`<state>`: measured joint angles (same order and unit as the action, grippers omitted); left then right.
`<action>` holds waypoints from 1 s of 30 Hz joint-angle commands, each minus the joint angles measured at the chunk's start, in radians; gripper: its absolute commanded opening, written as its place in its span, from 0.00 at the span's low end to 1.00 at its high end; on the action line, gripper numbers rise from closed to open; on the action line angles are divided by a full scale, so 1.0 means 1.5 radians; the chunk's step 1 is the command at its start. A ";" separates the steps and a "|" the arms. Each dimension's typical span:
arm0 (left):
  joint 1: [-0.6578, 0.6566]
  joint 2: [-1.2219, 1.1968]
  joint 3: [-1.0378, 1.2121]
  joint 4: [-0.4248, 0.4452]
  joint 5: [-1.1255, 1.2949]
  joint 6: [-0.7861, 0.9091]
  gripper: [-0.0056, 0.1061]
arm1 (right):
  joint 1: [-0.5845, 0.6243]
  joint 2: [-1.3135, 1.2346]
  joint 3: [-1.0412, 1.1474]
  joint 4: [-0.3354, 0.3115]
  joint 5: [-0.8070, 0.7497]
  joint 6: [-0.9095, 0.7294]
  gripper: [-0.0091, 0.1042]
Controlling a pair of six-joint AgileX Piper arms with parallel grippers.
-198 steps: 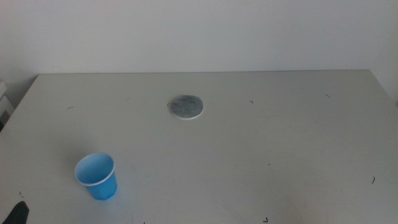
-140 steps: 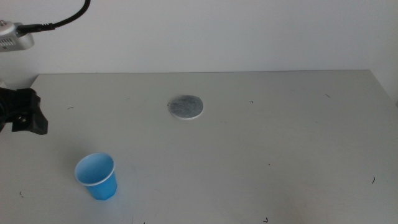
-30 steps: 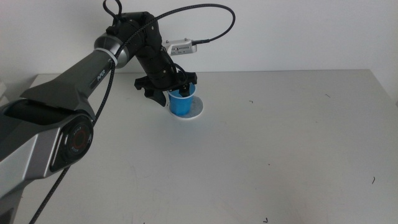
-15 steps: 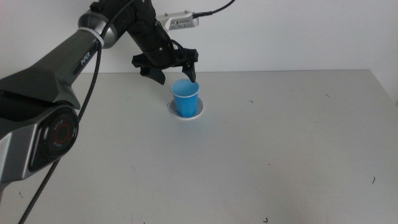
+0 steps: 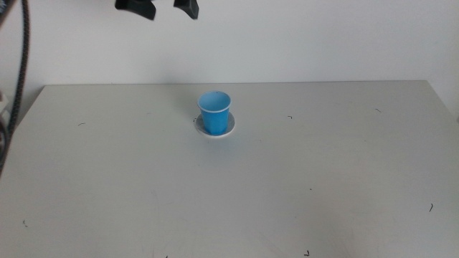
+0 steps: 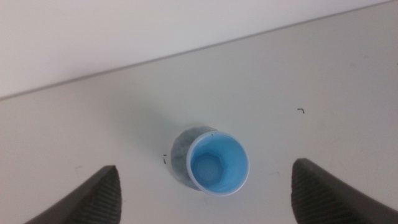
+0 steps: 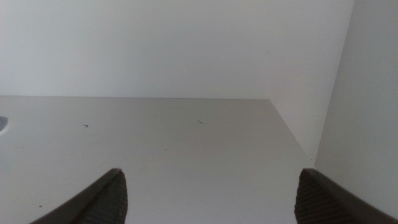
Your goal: Place an empty cup on a cup mat.
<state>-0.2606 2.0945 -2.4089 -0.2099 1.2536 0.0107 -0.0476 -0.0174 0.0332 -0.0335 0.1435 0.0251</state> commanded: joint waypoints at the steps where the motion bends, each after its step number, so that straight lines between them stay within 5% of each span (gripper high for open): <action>1: 0.002 -0.094 -0.007 0.008 0.038 0.016 0.99 | 0.000 -0.013 -0.008 -0.006 -0.052 -0.006 0.91; 10: 0.002 -0.332 0.220 0.078 0.010 0.069 0.99 | 0.000 -0.013 -0.008 -0.006 -0.052 -0.006 0.91; 22: 0.004 -0.786 0.795 0.102 -0.375 0.084 0.99 | 0.000 -0.013 -0.008 -0.006 -0.052 -0.006 0.91; 30: 0.101 -1.049 1.078 0.101 -0.496 0.080 0.99 | 0.000 -0.013 -0.008 -0.006 -0.052 -0.006 0.91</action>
<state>-0.1332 0.5629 -0.8227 -0.0502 0.6082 0.1410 -0.0476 -0.0174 0.0332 -0.0335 0.1435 0.0251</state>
